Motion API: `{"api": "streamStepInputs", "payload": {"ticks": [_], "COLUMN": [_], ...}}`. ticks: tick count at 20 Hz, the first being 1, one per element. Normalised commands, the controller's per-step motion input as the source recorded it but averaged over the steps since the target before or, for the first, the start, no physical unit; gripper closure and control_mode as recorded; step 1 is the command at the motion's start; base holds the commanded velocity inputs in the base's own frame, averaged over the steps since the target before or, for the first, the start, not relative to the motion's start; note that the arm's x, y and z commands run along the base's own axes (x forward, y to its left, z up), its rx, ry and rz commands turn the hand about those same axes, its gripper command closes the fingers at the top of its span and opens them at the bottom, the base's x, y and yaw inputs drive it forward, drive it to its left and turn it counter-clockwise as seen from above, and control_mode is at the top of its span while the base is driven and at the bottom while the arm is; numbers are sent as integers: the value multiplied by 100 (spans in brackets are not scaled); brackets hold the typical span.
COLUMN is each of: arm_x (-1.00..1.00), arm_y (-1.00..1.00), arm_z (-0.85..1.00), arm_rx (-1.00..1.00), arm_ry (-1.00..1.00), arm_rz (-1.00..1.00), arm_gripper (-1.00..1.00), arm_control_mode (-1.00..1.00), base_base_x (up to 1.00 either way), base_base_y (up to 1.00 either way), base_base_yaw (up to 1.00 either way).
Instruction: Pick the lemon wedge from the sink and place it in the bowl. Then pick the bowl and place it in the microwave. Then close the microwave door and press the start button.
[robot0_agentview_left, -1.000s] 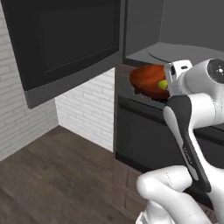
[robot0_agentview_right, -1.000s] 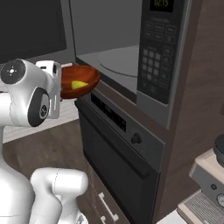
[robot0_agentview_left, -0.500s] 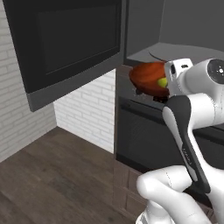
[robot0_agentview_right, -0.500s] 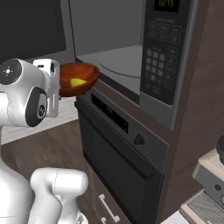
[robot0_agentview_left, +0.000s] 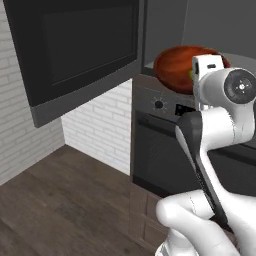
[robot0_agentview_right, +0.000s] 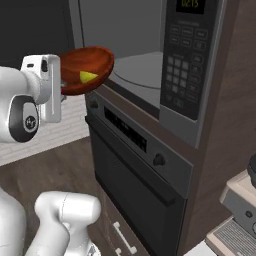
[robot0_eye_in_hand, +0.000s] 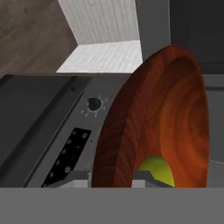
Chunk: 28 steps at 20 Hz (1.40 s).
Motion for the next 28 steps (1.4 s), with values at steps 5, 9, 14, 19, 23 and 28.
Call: {"api": "streamStepInputs", "payload": {"ticks": [5,9,14,19,23,28], "arm_x": [39,62,69,65,51,32], "arm_y": [-61,-57,-52,-50,-45,-27], "arm_z": [52,16,0,-2,-9,-19], "arm_rx": [-1,0,0,0,0,0], "arm_ry": [0,0,0,0,0,4], "arm_rz": [-14,-7,0,0,-2,-8], "arm_gripper": [100,100,100,100,100,100], "arm_control_mode": [-100,-100,-100,-100,-100,-100], "base_base_x": [0,0,0,0,0,0], "base_base_y": [0,0,0,0,0,0], "base_base_yaw": [0,0,0,0,0,0]}}
